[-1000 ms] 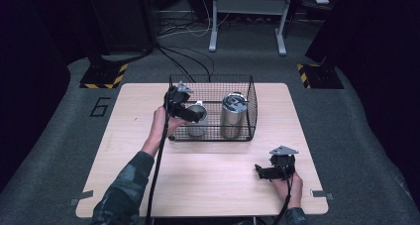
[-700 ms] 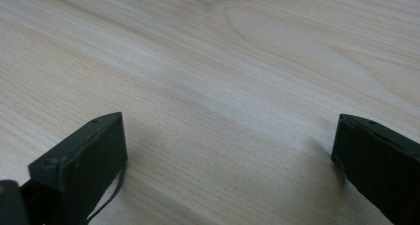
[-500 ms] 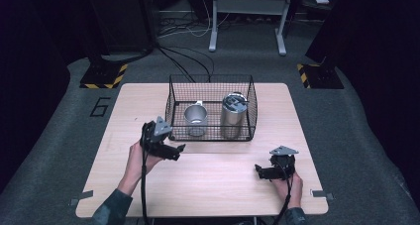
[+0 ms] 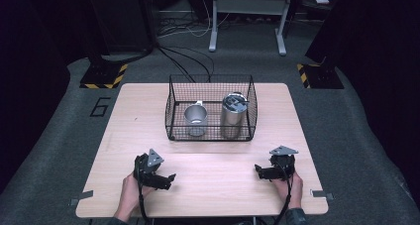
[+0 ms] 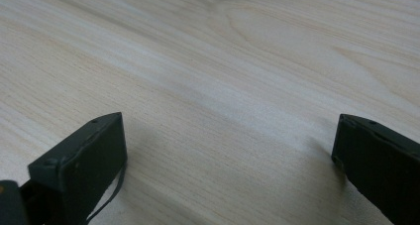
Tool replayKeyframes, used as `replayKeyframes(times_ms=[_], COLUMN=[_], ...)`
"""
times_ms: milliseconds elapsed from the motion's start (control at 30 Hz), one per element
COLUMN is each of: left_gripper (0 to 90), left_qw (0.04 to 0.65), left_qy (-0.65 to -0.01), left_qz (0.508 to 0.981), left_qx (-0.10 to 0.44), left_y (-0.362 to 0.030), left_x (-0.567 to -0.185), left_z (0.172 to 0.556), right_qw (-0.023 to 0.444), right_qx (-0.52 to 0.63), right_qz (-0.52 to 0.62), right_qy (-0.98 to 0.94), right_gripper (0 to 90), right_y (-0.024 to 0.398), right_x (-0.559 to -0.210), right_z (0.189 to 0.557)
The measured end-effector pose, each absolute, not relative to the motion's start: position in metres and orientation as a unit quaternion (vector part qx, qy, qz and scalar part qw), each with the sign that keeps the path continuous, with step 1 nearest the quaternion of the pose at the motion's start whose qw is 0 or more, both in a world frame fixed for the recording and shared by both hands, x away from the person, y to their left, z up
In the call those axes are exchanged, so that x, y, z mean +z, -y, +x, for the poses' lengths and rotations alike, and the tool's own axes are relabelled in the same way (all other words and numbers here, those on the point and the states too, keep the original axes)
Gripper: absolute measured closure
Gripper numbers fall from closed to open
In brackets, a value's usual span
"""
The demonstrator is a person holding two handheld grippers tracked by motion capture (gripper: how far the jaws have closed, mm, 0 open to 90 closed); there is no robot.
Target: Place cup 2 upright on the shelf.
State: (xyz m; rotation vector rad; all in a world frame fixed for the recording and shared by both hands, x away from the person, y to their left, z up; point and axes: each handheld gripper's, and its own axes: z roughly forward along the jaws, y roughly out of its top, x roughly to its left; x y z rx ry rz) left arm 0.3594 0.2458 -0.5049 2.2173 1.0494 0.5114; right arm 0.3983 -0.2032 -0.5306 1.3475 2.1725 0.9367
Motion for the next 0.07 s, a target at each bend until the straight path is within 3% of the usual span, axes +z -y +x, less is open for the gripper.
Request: replayKeyframes(times_ms=[67], left_gripper=[0.1], left_qw=[0.314], left_qy=[-0.407], left_qz=[0.836], left_qx=[0.191], left_y=[-0.2486], left_x=[-0.5110], left_z=[0.3566], right_qw=[0.205], right_qx=[0.334], right_qz=[0.486], right_qy=[-0.781], right_gripper=[0.0], right_y=[0.2029], right_x=[-0.5301], right_z=[0.3982])
